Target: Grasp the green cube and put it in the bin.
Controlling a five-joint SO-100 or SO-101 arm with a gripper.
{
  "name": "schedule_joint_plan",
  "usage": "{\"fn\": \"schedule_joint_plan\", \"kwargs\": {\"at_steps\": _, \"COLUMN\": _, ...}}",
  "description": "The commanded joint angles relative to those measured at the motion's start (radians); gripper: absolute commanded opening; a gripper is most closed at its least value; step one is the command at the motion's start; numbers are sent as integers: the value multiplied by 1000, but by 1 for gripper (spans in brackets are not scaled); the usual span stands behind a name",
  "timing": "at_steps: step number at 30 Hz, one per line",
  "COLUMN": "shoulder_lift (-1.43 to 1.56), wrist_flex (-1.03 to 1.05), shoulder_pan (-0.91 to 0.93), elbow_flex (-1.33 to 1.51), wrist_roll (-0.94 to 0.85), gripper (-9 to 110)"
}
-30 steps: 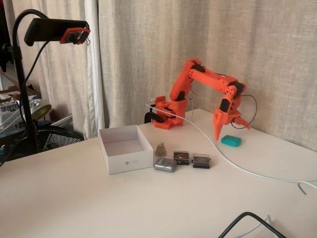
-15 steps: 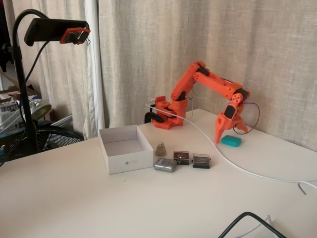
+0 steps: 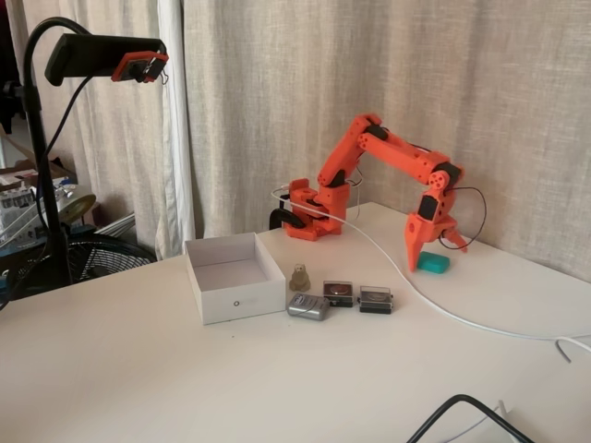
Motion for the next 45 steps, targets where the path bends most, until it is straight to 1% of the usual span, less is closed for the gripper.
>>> {"fn": "schedule_joint_plan", "kwargs": {"at_steps": 1, "shoulder_lift": 5, "wrist_flex": -38, "shoulder_pan": 9, "elbow_flex": -6, "wrist_roll": 6, "gripper": 56}}
{"fn": "schedule_joint_plan", "kwargs": {"at_steps": 5, "shoulder_lift": 9, "wrist_flex": -54, "shoulder_pan": 12, "elbow_flex": -2, "wrist_roll": 8, "gripper": 43}}
{"fn": "schedule_joint_plan", "kwargs": {"at_steps": 9, "shoulder_lift": 34, "wrist_flex": -63, "shoulder_pan": 9, "elbow_flex": 23, "wrist_roll": 8, "gripper": 43}}
{"fn": "schedule_joint_plan", "kwargs": {"at_steps": 13, "shoulder_lift": 66, "wrist_flex": -2, "shoulder_pan": -2, "elbow_flex": 51, "wrist_roll": 8, "gripper": 42}}
{"fn": "schedule_joint_plan", "kwargs": {"at_steps": 15, "shoulder_lift": 87, "wrist_flex": 15, "shoulder_pan": -9, "elbow_flex": 71, "wrist_roll": 8, "gripper": 37}}
{"fn": "schedule_joint_plan", "kwargs": {"at_steps": 17, "shoulder_lift": 107, "wrist_flex": 12, "shoulder_pan": -12, "elbow_flex": 106, "wrist_roll": 8, "gripper": 38}}
{"fn": "schedule_joint_plan", "kwargs": {"at_steps": 20, "shoulder_lift": 115, "wrist_flex": 18, "shoulder_pan": -18, "elbow_flex": 112, "wrist_roll": 8, "gripper": 46}}
{"fn": "schedule_joint_plan", "kwargs": {"at_steps": 21, "shoulder_lift": 120, "wrist_flex": 12, "shoulder_pan": -20, "elbow_flex": 112, "wrist_roll": 8, "gripper": 46}}
{"fn": "schedule_joint_plan", "kwargs": {"at_steps": 29, "shoulder_lift": 141, "wrist_flex": -12, "shoulder_pan": -38, "elbow_flex": 123, "wrist_roll": 9, "gripper": 45}}
{"fn": "schedule_joint_plan", "kwargs": {"at_steps": 32, "shoulder_lift": 141, "wrist_flex": -18, "shoulder_pan": -38, "elbow_flex": 123, "wrist_roll": 9, "gripper": 37}}
{"fn": "schedule_joint_plan", "kwargs": {"at_steps": 38, "shoulder_lift": 133, "wrist_flex": -49, "shoulder_pan": -37, "elbow_flex": 121, "wrist_roll": 11, "gripper": 32}}
{"fn": "schedule_joint_plan", "kwargs": {"at_steps": 39, "shoulder_lift": 133, "wrist_flex": -49, "shoulder_pan": -37, "elbow_flex": 121, "wrist_roll": 12, "gripper": 30}}
{"fn": "schedule_joint_plan", "kwargs": {"at_steps": 41, "shoulder_lift": 132, "wrist_flex": -49, "shoulder_pan": -38, "elbow_flex": 121, "wrist_roll": 12, "gripper": 19}}
{"fn": "schedule_joint_plan", "kwargs": {"at_steps": 42, "shoulder_lift": 132, "wrist_flex": -51, "shoulder_pan": -38, "elbow_flex": 121, "wrist_roll": 12, "gripper": 17}}
{"fn": "schedule_joint_plan", "kwargs": {"at_steps": 45, "shoulder_lift": 132, "wrist_flex": -55, "shoulder_pan": -35, "elbow_flex": 121, "wrist_roll": 14, "gripper": 17}}
